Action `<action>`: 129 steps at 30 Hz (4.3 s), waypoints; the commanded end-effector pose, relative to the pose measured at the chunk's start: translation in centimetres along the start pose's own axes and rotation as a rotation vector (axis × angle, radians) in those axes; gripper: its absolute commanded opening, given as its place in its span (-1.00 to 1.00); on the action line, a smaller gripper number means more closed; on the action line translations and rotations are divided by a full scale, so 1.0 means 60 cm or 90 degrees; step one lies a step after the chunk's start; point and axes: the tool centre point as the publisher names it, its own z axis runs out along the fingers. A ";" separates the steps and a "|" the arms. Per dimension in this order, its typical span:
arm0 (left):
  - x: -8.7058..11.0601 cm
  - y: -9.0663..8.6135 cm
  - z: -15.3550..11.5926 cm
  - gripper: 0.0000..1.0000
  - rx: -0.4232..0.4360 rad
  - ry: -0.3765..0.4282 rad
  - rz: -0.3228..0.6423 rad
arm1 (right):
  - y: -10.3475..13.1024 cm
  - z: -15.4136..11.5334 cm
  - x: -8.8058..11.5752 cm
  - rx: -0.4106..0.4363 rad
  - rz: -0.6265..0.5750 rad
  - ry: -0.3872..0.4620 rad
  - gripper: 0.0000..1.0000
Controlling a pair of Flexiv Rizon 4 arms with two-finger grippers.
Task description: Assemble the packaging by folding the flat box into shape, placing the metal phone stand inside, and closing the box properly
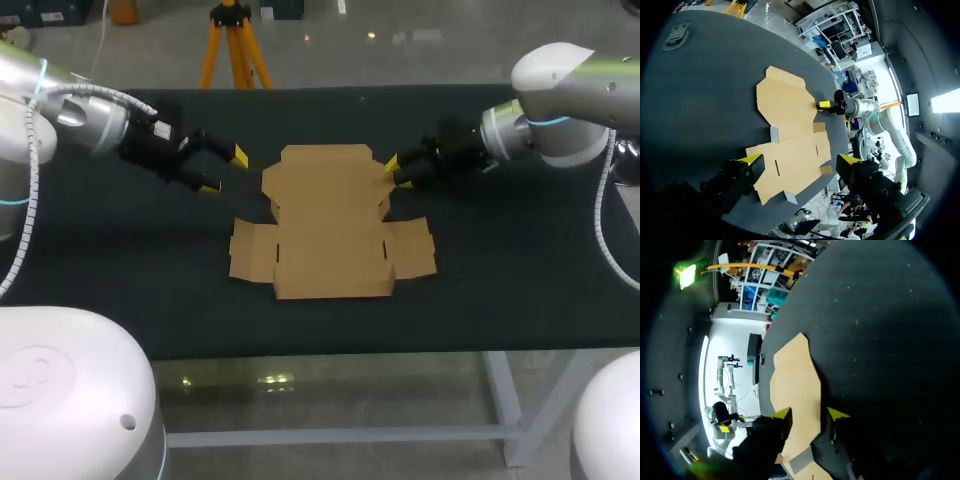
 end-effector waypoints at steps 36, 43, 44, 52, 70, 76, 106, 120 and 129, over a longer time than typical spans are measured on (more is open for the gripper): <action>-0.037 0.018 -0.018 1.00 -0.005 0.043 -0.016 | 0.002 0.025 0.054 -0.114 -0.108 0.072 -1.00; -0.032 0.010 -0.010 1.00 -0.008 0.057 0.003 | -0.004 0.005 0.075 -0.139 -0.129 0.110 -1.00; -0.032 0.010 -0.010 1.00 -0.008 0.057 0.003 | -0.004 0.005 0.075 -0.139 -0.129 0.110 -1.00; -0.032 0.010 -0.010 1.00 -0.008 0.057 0.003 | -0.004 0.005 0.075 -0.139 -0.129 0.110 -1.00; -0.046 -0.061 -0.008 1.00 0.143 0.040 0.155 | -0.009 -0.042 0.132 -0.181 -0.229 0.161 -1.00; -0.043 -0.092 -0.006 1.00 0.191 0.021 0.223 | -0.018 -0.062 0.152 -0.181 -0.288 0.201 -1.00; -0.006 -0.125 0.036 1.00 0.223 0.055 0.393 | -0.031 -0.083 0.180 -0.113 -0.424 0.421 -1.00; 0.052 -0.146 0.067 1.00 0.250 0.179 0.532 | -0.040 -0.093 0.229 -0.121 -0.498 0.412 -1.00; 0.091 -0.145 0.082 1.00 0.254 0.211 0.580 | -0.036 -0.100 0.234 -0.153 -0.508 0.415 -1.00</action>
